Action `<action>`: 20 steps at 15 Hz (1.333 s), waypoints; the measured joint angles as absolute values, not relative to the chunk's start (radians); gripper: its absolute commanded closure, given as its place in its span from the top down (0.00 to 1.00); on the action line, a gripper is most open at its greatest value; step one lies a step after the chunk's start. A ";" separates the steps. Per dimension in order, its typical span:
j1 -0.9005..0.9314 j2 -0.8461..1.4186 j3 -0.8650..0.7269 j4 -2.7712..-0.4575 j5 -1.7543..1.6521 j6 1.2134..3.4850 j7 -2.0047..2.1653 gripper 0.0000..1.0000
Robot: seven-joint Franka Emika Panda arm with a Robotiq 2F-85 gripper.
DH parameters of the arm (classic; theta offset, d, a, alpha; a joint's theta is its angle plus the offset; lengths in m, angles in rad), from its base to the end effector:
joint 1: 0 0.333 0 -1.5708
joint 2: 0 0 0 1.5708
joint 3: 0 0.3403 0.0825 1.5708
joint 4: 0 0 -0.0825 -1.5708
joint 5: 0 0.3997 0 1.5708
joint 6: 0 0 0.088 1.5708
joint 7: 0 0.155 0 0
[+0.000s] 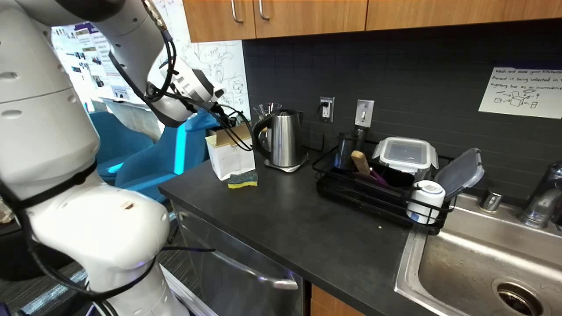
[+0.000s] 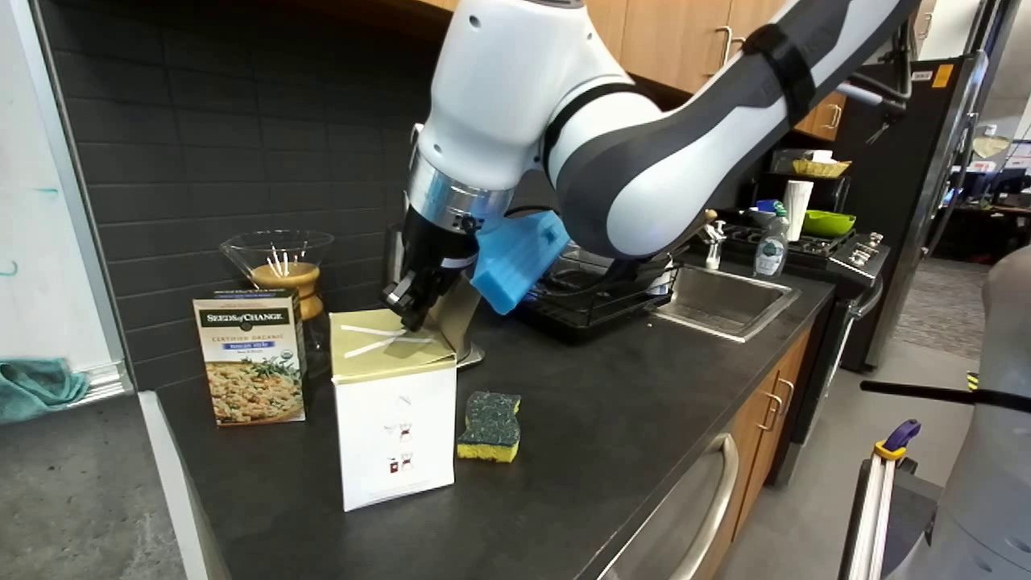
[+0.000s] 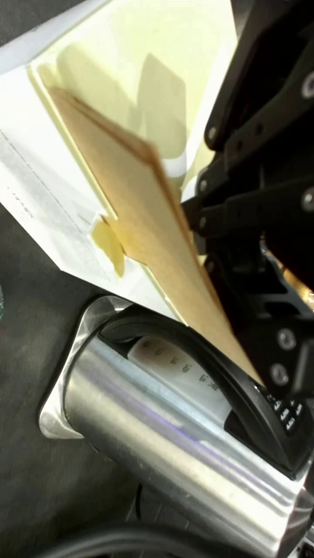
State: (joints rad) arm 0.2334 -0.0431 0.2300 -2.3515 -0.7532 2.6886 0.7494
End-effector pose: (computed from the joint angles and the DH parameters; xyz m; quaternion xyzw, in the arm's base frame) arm 0.4941 0.2556 0.3545 0.9450 0.1622 0.2709 0.0858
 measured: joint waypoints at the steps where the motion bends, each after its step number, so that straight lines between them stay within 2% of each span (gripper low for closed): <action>1: 0.233 -0.043 0.230 -2.352 -0.743 2.690 0.739 0.00; 12: 0.264 -0.029 0.257 -2.325 -0.727 2.686 0.678 0.00; 20: 0.278 -0.040 0.276 -2.288 -0.753 2.561 0.672 0.00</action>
